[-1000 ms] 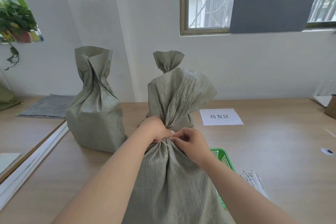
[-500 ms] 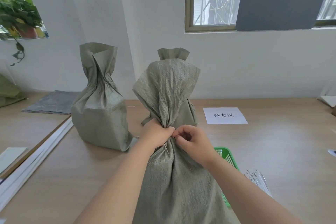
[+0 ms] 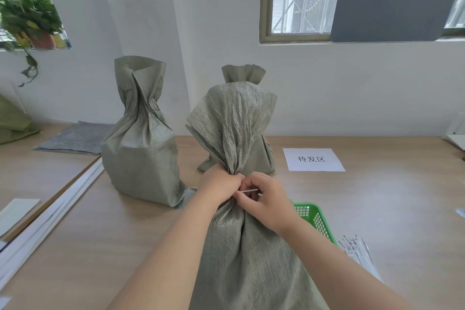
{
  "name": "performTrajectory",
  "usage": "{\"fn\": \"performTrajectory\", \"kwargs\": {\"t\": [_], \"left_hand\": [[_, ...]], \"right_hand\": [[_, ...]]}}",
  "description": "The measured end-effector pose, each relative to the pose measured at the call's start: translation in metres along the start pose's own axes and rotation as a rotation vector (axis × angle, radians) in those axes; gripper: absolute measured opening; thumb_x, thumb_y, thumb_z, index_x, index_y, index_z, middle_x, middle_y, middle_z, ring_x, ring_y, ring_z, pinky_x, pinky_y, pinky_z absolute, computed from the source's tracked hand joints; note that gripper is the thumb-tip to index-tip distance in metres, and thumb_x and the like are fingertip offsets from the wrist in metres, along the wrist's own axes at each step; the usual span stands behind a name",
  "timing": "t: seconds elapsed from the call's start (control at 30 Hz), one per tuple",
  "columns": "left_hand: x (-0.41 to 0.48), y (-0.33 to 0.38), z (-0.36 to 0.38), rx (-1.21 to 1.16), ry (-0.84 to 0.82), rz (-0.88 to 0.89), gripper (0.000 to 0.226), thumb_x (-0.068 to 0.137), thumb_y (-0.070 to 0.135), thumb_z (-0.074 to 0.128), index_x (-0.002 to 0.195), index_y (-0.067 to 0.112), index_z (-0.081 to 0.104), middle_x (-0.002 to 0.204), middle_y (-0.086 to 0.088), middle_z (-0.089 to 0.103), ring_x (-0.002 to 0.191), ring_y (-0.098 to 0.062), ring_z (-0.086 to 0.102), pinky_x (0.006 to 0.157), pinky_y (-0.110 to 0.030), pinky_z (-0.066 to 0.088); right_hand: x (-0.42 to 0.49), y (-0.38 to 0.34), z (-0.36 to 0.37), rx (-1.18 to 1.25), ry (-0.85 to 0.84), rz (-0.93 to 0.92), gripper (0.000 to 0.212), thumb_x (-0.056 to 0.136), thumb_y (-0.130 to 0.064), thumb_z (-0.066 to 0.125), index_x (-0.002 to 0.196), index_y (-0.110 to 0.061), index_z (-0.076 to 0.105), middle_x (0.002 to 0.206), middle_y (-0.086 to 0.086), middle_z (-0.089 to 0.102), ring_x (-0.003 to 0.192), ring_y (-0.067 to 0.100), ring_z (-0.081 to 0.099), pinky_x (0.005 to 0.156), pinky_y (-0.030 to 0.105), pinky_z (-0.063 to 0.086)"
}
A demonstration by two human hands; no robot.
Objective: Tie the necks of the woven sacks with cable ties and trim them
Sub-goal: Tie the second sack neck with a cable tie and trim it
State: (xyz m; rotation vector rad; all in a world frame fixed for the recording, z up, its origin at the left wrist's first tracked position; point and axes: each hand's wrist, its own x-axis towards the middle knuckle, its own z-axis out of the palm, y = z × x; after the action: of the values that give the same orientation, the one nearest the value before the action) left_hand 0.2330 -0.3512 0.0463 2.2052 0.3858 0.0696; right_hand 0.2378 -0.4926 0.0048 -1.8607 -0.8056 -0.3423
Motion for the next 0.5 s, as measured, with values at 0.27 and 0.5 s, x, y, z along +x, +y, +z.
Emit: {"fn": "performTrajectory", "kwargs": {"t": [0.27,0.5], "left_hand": [[-0.003,-0.010,0.004,-0.334,-0.034,-0.010,0.024,0.081,0.036,0.073,0.096,0.018,0.076,0.100,-0.001,0.076,0.102,-0.022,0.070,0.096,-0.042,0.055],[-0.008,-0.012,-0.002,-0.564,-0.162,0.120,0.015,0.096,0.010,0.064,0.088,0.013,0.077,0.075,0.000,0.069,0.078,-0.011,0.067,0.078,-0.026,0.054]], "right_hand": [[0.000,0.011,-0.004,0.222,-0.093,0.226,0.020,0.088,-0.017,0.068,0.071,-0.010,0.059,0.060,-0.004,0.052,0.057,0.009,0.043,0.055,0.026,0.035],[0.003,0.017,-0.007,0.436,-0.100,0.351,0.023,0.090,-0.009,0.068,0.069,-0.011,0.059,0.060,-0.008,0.049,0.057,0.005,0.038,0.054,0.018,0.030]]}}
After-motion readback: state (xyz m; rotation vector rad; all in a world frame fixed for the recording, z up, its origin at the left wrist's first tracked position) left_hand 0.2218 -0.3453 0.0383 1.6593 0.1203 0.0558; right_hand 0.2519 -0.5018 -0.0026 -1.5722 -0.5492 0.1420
